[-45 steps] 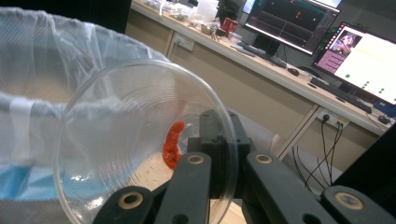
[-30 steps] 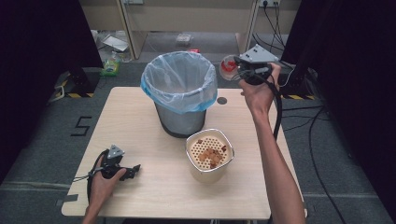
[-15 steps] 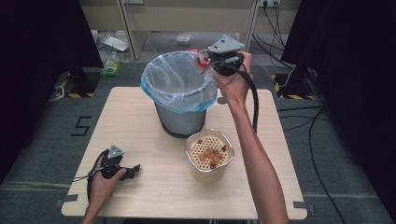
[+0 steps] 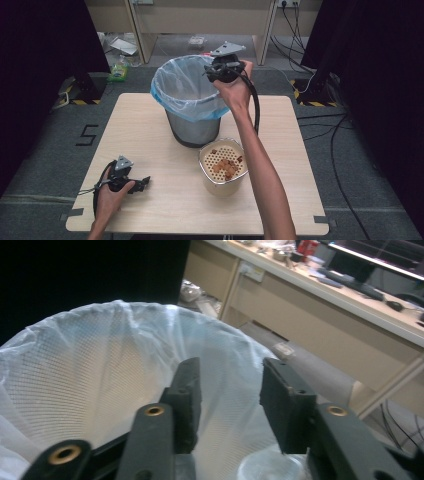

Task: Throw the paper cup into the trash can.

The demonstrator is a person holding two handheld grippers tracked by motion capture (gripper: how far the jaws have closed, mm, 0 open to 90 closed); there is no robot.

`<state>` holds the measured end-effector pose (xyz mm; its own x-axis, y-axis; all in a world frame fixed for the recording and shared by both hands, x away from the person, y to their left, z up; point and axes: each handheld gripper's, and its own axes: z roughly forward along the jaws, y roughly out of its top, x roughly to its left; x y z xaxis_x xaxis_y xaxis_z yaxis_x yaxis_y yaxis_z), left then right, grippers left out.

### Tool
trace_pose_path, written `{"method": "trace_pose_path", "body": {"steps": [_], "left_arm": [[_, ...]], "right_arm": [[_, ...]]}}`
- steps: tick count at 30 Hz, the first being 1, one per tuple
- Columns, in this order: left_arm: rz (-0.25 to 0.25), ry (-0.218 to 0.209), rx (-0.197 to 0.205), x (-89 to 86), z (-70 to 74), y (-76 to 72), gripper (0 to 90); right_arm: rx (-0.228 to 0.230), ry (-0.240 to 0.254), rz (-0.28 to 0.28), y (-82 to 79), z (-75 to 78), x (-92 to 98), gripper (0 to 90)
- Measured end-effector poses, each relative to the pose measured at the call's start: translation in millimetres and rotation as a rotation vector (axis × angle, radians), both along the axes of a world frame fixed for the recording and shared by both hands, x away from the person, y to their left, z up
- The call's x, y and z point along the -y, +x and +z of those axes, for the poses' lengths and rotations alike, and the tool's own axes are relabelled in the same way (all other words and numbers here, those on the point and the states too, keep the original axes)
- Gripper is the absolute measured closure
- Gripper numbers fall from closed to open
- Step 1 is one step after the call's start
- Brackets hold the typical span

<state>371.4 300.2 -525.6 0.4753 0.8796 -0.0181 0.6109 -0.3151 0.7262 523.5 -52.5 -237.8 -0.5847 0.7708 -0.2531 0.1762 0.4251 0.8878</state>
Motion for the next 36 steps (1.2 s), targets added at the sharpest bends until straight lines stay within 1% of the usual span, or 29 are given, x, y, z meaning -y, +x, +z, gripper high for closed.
{"method": "trace_pose_path", "body": {"steps": [1,2,4,5,6,7,8,9,10,11,12,14,15,17,19,20,21,23,24,25,28,30,31,32,33,36], "left_arm": [[0.000,0.000,0.000,0.0,0.0,0.0,0.0],[0.000,0.000,0.000,0.0,0.0,0.0,0.0],[0.000,0.000,0.000,0.0,0.0,0.0,0.0],[0.000,0.000,-0.001,0.0,0.0,0.0,0.0],[0.000,0.000,-0.001,0.0,0.0,0.0,0.0],[0.000,-0.001,-0.001,-0.1,0.0,0.1,0.0],[0.000,-0.001,-0.001,-0.1,0.0,0.1,0.0],[0.001,-0.002,-0.002,0.0,0.0,0.0,0.0],[0.001,-0.002,-0.002,0.0,0.0,0.0,0.0],[0.001,-0.002,-0.002,0.0,0.0,0.0,0.0],[0.000,-0.001,-0.001,-0.1,0.0,0.1,0.0],[0.000,-0.001,-0.001,0.0,0.0,0.0,0.0],[0.001,-0.001,0.000,0.0,0.0,0.0,0.0],[0.000,-0.001,-0.001,0.0,0.0,0.0,0.0],[0.001,-0.001,-0.001,0.0,0.0,0.0,0.0],[0.001,-0.001,0.000,0.0,0.0,0.0,0.0],[0.001,-0.001,0.000,0.0,0.0,0.0,0.0],[0.001,-0.002,-0.001,0.1,-0.1,-0.1,0.0],[0.001,-0.002,-0.001,0.1,-0.1,-0.1,0.0],[0.001,-0.001,0.000,0.0,0.0,0.0,0.0],[0.001,0.000,0.000,0.0,-0.1,0.0,0.0],[0.001,-0.001,0.000,0.0,0.0,0.0,0.0],[0.000,-0.001,0.000,0.0,0.0,0.0,0.0],[0.001,0.000,0.000,0.0,0.0,0.0,0.0],[0.001,0.000,0.000,0.0,0.0,0.0,0.0],[0.001,0.000,-0.002,-0.1,0.0,-0.1,0.0]], "right_arm": [[0.004,0.007,-0.008,-2.2,1.4,6.2,57.1],[-0.003,0.013,-0.015,-4.1,2.3,11.6,55.3],[-0.031,0.022,-0.023,-7.3,3.2,22.9,51.4],[-0.035,0.022,-0.026,-9.1,3.4,28.7,50.8],[-0.035,0.022,-0.026,-9.1,3.4,28.7,50.8],[-0.036,0.013,-0.038,-13.9,4.1,40.2,47.7],[-0.040,0.017,-0.042,-15.7,4.0,44.4,46.5],[-0.040,0.017,-0.042,-15.7,4.0,44.4,46.5],[-0.046,0.030,-0.050,-20.8,2.8,56.5,44.9],[-0.046,0.030,-0.050,-20.8,2.8,56.5,44.9],[-0.046,0.028,-0.060,-25.3,0.5,65.8,43.2],[-0.047,0.027,-0.061,-27.0,-0.6,69.3,42.6],[-0.053,0.035,-0.064,-32.3,-4.7,78.6,41.1],[-0.055,0.035,-0.066,-34.3,-6.0,81.7,40.8],[-0.055,0.043,-0.075,-42.6,-12.6,95.5,39.9],[-0.055,0.043,-0.075,-42.6,-12.6,95.5,39.9],[-0.059,0.044,-0.079,-47.1,-17.9,104.2,39.3],[-0.069,0.046,-0.091,-51.7,-23.7,112.5,38.9],[-0.069,0.046,-0.091,-51.7,-23.7,112.5,38.9],[-0.078,0.044,-0.097,-56.1,-30.3,120.3,38.6],[-0.082,0.036,-0.112,-62.7,-40.9,130.5,39.2],[-0.087,0.016,-0.116,-65.8,-48.1,135.5,39.5],[-0.087,0.016,-0.116,-65.8,-48.1,135.5,39.5],[-0.097,0.026,-0.117,-69.4,-57.3,142.2,39.1],[-0.097,0.026,-0.117,-69.4,-57.3,142.2,39.1],[-0.103,0.036,-0.130,-74.2,-68.2,151.8,38.0]]}}
